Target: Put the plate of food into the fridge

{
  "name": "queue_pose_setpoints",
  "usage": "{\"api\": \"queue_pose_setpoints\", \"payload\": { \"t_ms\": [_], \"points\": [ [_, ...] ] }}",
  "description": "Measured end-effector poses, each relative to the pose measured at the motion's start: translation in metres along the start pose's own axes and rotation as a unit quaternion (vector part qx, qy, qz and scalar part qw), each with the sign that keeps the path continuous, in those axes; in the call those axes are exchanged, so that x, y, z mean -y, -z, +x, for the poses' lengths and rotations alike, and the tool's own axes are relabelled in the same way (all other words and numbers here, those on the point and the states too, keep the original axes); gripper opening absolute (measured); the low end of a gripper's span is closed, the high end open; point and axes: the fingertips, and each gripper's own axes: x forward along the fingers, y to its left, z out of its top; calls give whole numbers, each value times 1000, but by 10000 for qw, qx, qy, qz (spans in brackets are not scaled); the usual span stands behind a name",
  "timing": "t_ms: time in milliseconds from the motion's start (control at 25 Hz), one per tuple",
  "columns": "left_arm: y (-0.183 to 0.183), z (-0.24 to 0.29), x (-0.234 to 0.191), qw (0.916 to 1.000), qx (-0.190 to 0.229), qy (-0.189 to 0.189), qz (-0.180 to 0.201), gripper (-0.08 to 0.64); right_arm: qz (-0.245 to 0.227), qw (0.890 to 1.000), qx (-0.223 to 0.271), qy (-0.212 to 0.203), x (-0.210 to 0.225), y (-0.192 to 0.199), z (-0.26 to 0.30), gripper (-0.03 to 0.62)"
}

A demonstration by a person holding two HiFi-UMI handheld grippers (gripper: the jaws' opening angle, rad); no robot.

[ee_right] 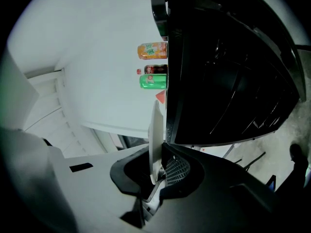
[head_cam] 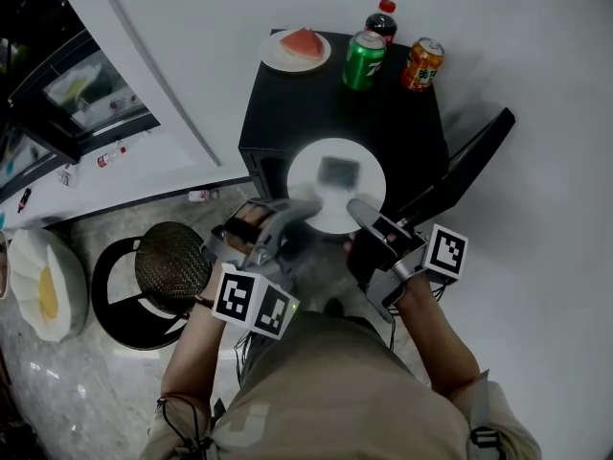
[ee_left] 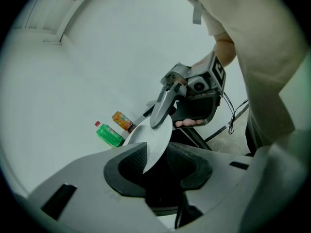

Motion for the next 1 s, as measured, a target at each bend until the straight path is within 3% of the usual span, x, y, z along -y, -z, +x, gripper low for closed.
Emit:
{"api": "queue_pose_setpoints", "payload": {
  "t_ms": [200,560,760,1000],
  "points": [
    [4,-5,-4,9994,-9,-148,-299,154,-6,10000,53,15,2,-1,-4,41],
    [29,-25,-11,9879,-27,-343,-1514,196,172,9998,77,36,9,-1,-16,40],
    [36,-38,-14,9645,312,-351,-2598,196,114,9999,-62,0,6,6,-18,40],
    [48,-44,-15,9208,757,-197,-3820,196,152,9998,-122,3,13,12,-22,40]
  ]
}}
